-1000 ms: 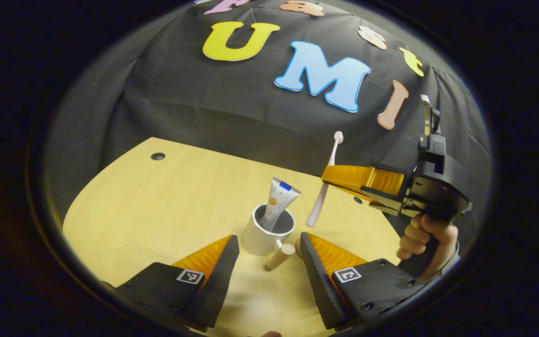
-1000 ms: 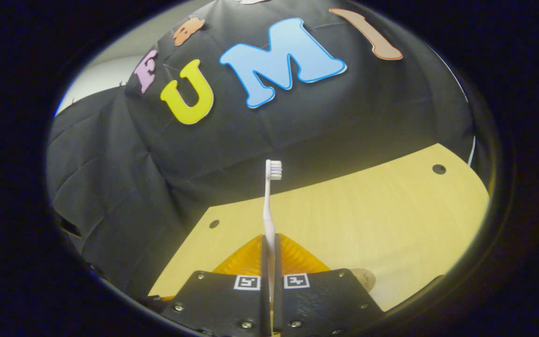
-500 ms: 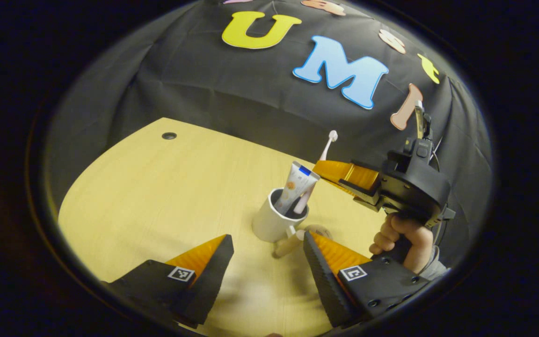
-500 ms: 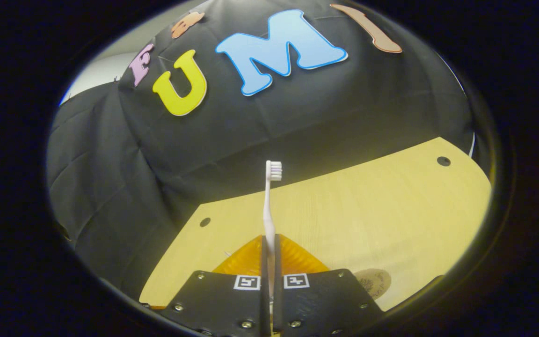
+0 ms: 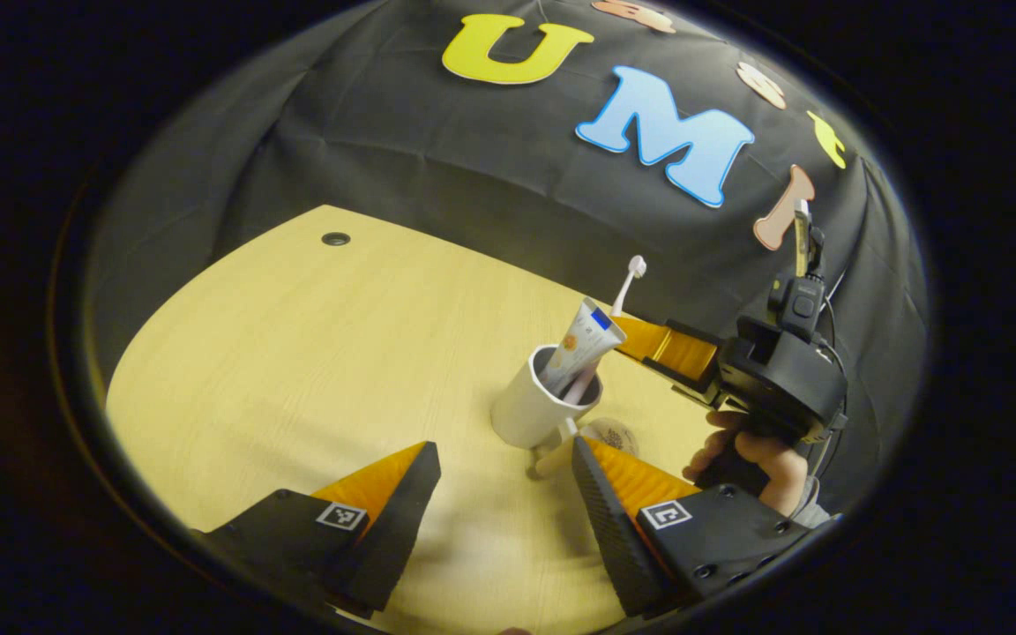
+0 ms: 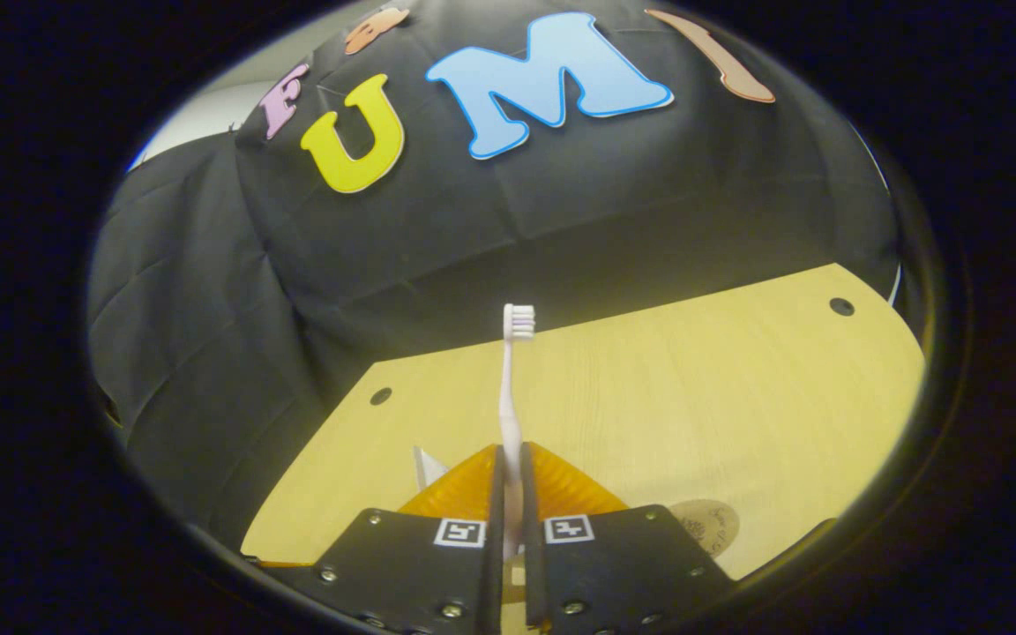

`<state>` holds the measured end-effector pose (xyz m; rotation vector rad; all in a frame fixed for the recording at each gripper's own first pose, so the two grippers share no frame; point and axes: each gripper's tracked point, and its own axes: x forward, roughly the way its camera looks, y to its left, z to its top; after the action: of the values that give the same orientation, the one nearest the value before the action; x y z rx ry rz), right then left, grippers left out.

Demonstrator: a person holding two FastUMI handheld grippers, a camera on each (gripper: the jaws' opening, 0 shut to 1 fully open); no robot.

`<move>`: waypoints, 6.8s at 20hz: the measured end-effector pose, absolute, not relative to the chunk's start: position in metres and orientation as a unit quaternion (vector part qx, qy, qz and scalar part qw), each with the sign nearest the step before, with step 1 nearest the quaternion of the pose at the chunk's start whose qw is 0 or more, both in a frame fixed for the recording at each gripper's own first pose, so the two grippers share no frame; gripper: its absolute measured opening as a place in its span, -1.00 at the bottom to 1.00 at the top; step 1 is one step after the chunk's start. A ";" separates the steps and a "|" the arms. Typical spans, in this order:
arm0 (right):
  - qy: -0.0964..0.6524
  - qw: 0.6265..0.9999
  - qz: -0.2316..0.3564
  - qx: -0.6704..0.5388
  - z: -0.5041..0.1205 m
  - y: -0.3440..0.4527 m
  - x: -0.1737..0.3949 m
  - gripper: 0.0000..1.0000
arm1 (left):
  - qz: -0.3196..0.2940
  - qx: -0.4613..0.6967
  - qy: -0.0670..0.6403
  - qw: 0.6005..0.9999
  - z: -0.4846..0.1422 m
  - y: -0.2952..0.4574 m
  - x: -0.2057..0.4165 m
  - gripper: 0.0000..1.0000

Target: Put the toothbrush and toothpaste on the desktop into the cup, then pick up the cup and place it on the coaster on the desktop.

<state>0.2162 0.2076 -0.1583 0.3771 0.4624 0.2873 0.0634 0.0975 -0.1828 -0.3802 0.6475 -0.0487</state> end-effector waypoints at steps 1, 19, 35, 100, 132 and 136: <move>0.230 0.945 0.144 0.185 -0.157 0.207 0.215 -0.63 | -0.026 -0.183 0.317 0.930 -0.183 0.096 0.063 0.87; 0.197 0.970 0.096 0.104 -0.112 0.133 0.175 0.83 | -0.068 -0.165 0.350 0.920 -0.190 0.046 0.076 0.94; 0.203 0.977 0.052 0.026 -0.112 0.059 0.095 0.84 | -0.044 -0.148 0.462 0.873 -0.234 0.024 0.110 0.94; 0.262 0.959 -0.042 0.100 -0.166 -0.048 0.042 0.84 | -0.078 -0.017 0.573 0.816 -0.234 -0.109 0.192 -0.34; 0.203 0.976 0.018 0.081 -0.120 -0.033 0.051 0.84 | -0.088 -0.055 0.432 0.896 -0.150 -0.112 0.161 0.80; 0.177 0.981 0.045 0.070 -0.103 -0.026 0.053 0.76 | -0.064 -0.082 0.341 0.934 -0.109 -0.095 0.148 0.80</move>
<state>0.0533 -0.0262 -0.1028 0.1399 0.3571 0.0912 0.1475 -0.0952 -0.1087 -0.1683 0.6964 -0.1303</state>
